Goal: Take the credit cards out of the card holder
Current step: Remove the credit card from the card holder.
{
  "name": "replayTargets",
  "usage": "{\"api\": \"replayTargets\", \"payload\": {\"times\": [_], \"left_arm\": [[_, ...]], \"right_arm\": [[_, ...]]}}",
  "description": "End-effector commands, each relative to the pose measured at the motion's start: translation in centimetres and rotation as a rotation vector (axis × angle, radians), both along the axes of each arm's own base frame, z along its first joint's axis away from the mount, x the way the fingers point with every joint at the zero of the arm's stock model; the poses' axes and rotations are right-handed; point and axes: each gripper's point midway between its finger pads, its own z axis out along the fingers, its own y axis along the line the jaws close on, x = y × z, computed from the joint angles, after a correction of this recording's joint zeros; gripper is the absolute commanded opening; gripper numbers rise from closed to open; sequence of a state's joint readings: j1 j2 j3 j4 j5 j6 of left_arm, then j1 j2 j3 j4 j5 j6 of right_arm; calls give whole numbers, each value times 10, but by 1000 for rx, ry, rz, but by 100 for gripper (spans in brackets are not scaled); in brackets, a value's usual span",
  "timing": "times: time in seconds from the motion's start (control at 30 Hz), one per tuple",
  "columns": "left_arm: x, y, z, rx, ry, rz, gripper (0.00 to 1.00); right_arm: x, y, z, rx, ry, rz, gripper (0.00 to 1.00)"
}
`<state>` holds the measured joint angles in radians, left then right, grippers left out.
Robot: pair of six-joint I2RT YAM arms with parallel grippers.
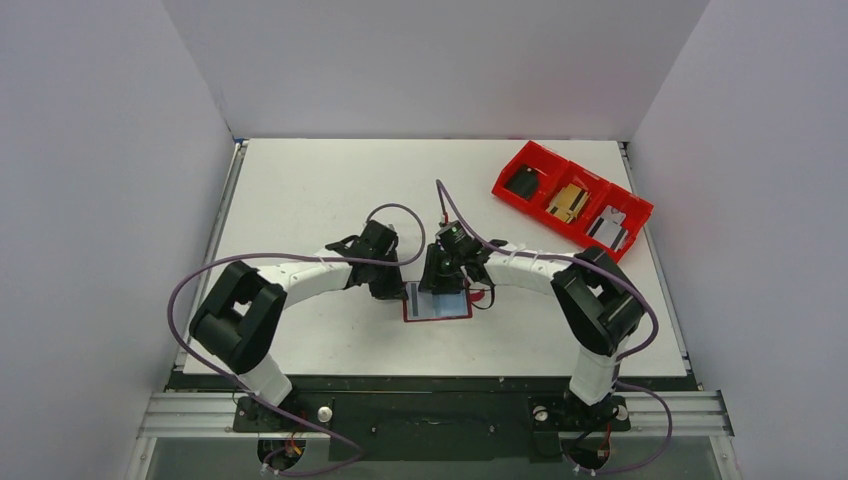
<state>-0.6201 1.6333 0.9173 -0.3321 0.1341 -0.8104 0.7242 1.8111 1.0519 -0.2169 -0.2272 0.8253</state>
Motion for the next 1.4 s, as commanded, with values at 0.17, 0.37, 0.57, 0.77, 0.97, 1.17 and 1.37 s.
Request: {"api": "replayTargets", "payload": {"times": [0.17, 0.37, 0.57, 0.77, 0.97, 1.17, 1.37], "left_arm": [[9, -15, -5, -55, -2, -11, 2], [7, -10, -9, -33, 9, 3, 1], [5, -8, -13, -11, 22, 4, 0], [3, -10, -17, 6, 34, -3, 0], [2, -18, -15, 28, 28, -31, 0], [-1, -20, -23, 68, 46, -33, 0], [-4, -18, -34, 113, 73, -18, 0]], "right_arm": [[4, -4, 32, 74, -39, -28, 35], [-4, -9, 21, 67, -13, -28, 28], [-11, -18, 7, 52, 11, -40, 27], [-12, -14, 0, 131, 35, -53, 22], [-12, -10, -6, 203, 55, -64, 21], [-11, -7, -6, 282, 63, -76, 21], [-8, -10, 1, 365, 56, -97, 22]]}}
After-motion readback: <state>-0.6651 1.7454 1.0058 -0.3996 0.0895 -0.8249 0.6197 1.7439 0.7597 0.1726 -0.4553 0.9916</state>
